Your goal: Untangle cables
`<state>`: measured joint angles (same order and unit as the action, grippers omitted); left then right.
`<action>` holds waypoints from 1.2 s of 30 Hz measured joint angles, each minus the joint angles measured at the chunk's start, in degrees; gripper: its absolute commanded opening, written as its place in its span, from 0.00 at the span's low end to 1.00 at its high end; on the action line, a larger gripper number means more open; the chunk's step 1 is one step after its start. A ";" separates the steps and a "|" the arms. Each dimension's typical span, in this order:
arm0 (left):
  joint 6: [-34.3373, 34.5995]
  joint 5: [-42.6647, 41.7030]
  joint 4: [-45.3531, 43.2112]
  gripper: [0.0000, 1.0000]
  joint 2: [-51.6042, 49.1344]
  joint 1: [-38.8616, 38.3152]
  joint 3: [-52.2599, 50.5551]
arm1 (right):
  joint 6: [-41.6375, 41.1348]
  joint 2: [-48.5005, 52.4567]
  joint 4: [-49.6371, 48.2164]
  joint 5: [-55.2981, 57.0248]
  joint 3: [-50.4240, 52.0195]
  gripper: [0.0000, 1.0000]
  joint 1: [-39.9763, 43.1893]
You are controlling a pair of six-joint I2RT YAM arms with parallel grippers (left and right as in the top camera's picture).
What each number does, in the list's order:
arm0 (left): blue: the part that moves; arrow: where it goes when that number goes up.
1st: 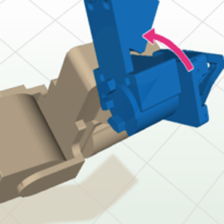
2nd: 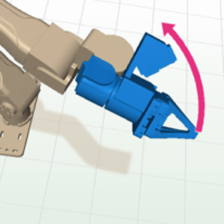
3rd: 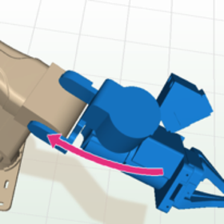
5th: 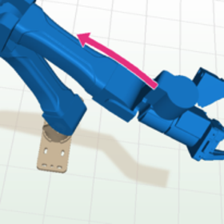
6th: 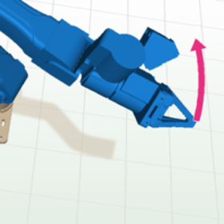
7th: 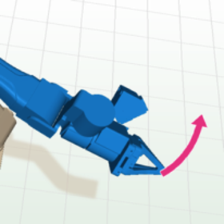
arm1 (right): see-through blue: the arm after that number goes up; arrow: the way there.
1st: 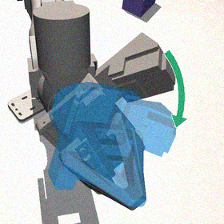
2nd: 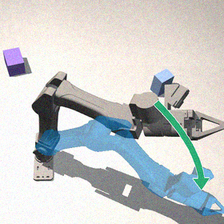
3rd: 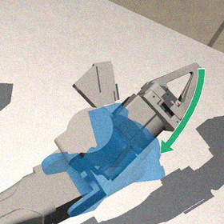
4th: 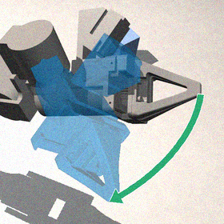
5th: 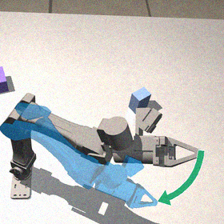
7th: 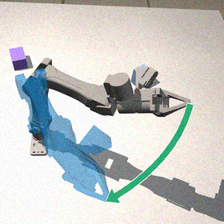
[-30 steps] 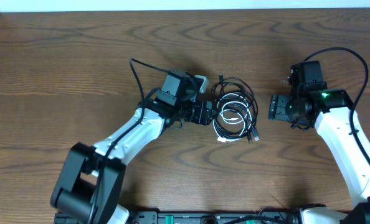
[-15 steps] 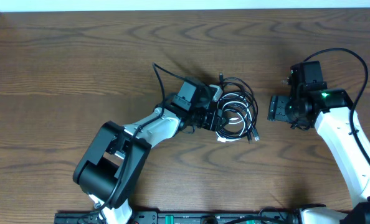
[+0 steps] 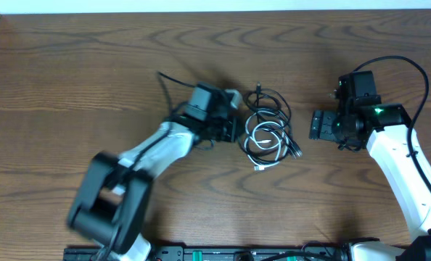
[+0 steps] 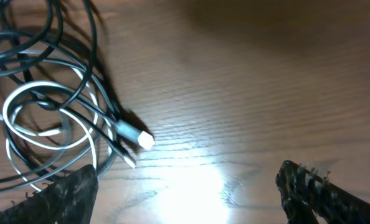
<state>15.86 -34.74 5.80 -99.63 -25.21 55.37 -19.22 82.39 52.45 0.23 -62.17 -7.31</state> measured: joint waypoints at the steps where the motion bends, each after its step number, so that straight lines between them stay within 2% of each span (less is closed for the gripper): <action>1: 0.46 0.07 0.83 0.07 2.89 1.01 0.00 | 0.59 0.00 -0.55 -1.01 0.00 0.89 0.00; 9: 1.33 0.15 1.33 0.07 24.70 2.12 1.88 | 4.44 0.00 -4.63 -9.70 -0.02 0.89 0.00; 16: 3.32 -0.04 0.00 0.08 34.05 2.12 3.82 | 5.40 0.00 -6.51 -12.63 0.00 0.95 0.00; 22: 8.28 -5.44 -9.64 0.08 35.19 2.12 4.59 | 9.16 0.00 -11.76 -20.76 -0.02 0.97 0.00; 31: 11.45 -11.19 -8.96 0.08 31.47 1.77 4.76 | 10.91 0.00 -14.64 -28.94 -0.02 0.99 -0.07; 36: 12.92 -14.58 -13.68 0.08 27.52 0.22 4.76 | 11.28 0.00 -16.35 -33.31 -0.02 0.99 -1.14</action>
<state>28.77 -49.32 -7.88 -72.12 -24.99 60.14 -7.94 82.39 36.10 -33.08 -62.19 -8.45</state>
